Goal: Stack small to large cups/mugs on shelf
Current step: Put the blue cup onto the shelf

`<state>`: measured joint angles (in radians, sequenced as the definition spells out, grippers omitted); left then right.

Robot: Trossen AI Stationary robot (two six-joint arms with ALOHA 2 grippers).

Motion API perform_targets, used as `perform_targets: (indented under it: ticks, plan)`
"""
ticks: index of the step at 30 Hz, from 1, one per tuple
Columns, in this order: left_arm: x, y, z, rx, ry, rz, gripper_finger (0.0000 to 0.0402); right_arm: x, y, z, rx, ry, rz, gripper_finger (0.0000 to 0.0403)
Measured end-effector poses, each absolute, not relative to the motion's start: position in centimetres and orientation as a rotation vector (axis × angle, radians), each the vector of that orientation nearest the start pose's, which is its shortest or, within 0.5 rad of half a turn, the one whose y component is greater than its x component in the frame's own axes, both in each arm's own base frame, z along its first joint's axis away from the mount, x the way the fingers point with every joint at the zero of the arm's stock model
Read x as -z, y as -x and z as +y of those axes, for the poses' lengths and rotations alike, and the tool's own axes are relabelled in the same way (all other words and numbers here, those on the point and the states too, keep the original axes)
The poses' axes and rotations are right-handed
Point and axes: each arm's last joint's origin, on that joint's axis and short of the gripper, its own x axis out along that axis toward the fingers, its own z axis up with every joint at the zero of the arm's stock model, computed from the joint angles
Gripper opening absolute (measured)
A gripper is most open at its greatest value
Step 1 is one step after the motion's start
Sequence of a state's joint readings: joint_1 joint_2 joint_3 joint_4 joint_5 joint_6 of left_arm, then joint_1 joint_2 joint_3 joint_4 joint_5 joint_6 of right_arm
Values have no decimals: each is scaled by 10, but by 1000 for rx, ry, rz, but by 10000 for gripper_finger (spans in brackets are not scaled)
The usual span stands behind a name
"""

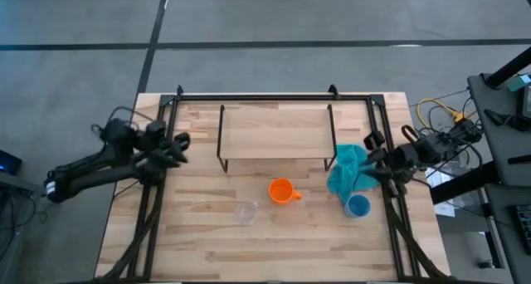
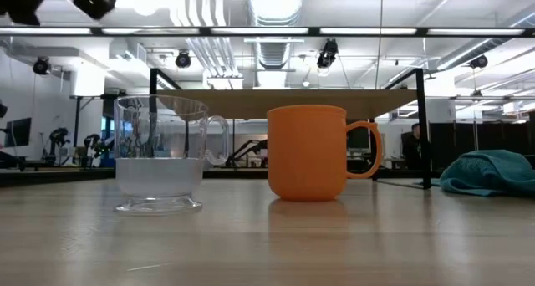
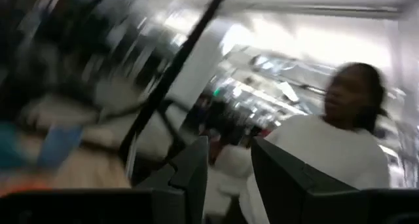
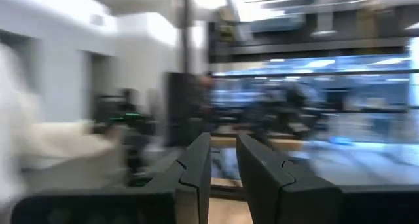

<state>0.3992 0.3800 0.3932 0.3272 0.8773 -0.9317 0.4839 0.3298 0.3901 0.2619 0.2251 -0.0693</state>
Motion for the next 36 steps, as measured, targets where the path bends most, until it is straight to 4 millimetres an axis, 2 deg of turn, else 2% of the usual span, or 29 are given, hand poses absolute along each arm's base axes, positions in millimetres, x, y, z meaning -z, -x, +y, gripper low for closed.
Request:
perform_targets:
  ticks: [2,5,8,12,15,23,28,31,36]
  plan:
    - [-304,-111,22,536,701,9,105,-295,-94,39,-142,-45,-313,68]
    - [-332,-117,24,588,545,-72,105,-297,-93,35,-39,-103,-324,68]
    - [-356,-127,28,640,489,-93,105,-300,-92,34,-12,-195,-356,68]
    - [-377,-141,32,730,520,-24,105,-302,-92,33,-18,-238,-371,68]
    - [-386,-154,37,777,552,31,105,-301,-92,33,-14,-218,-369,68]
    - [-392,-186,48,941,553,194,105,-301,-92,34,-19,-242,-366,68]
    - [-408,-193,50,1006,499,204,105,-299,-98,36,-18,-229,-341,68]
    - [-409,-201,53,1016,509,223,105,-297,-103,39,-17,-215,-313,68]
    - [-418,-208,56,1035,489,223,105,-309,-112,43,7,-183,-281,68]
